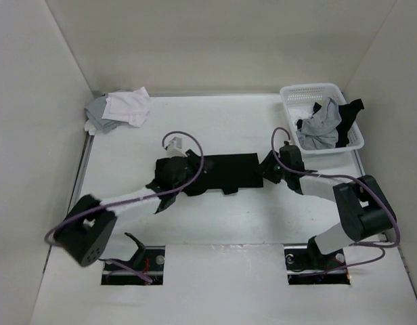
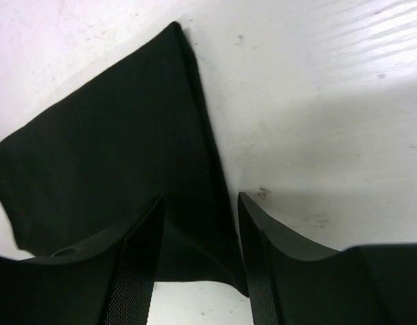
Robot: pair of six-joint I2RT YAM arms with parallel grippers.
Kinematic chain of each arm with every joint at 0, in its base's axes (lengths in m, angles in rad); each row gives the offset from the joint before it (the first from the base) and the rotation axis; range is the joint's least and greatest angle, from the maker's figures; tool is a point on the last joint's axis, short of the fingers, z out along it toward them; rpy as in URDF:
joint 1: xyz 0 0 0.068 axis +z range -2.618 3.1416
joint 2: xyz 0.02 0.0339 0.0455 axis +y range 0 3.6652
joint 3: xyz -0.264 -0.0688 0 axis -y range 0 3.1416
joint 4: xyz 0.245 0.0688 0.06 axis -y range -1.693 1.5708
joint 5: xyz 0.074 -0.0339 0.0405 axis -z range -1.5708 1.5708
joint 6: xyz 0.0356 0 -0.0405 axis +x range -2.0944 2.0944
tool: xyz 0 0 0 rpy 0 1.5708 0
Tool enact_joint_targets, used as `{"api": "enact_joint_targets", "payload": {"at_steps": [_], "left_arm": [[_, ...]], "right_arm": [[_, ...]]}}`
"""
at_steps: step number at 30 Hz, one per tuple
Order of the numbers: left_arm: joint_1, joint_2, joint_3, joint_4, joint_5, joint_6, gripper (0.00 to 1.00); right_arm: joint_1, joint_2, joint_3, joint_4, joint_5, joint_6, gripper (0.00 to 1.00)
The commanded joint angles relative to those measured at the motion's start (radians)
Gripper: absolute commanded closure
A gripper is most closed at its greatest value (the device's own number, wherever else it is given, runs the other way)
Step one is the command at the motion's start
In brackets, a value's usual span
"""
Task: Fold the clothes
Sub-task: Fold the tank top
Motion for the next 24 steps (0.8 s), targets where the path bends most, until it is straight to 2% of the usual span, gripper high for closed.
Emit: {"api": "enact_joint_targets", "payload": {"at_steps": [1,3,6,11,13,17,20,24], "left_arm": [[-0.068,0.19,0.042,0.179,-0.052,-0.014,0.73],[-0.091,0.279,0.048,0.219,-0.021,-0.035,0.74],[-0.097,0.35,0.01,0.26,0.006,-0.067,0.76],[-0.099,0.276,-0.123,0.309,0.009,-0.092,0.76],[-0.109,0.215,-0.162,0.303,0.0,-0.095,0.76],[-0.113,0.044,-0.208,0.264,-0.021,-0.092,0.73],[-0.109,-0.11,-0.202,0.17,-0.049,-0.068,0.71],[-0.041,-0.276,-0.176,0.017,-0.051,-0.021,0.7]], "right_arm": [[0.002,0.03,-0.01,0.053,-0.074,0.032,0.51],[0.002,0.039,-0.017,0.058,-0.077,0.044,0.53],[0.011,0.045,-0.029,0.076,-0.074,0.067,0.64],[0.011,0.047,-0.046,0.116,-0.08,0.101,0.9],[0.011,0.018,-0.076,0.15,-0.074,0.117,0.96],[0.002,-0.155,-0.17,0.145,-0.055,0.119,1.0],[0.024,-0.344,-0.179,-0.002,-0.022,0.098,1.0],[0.189,-0.53,-0.08,-0.235,0.136,0.073,1.0]]}}
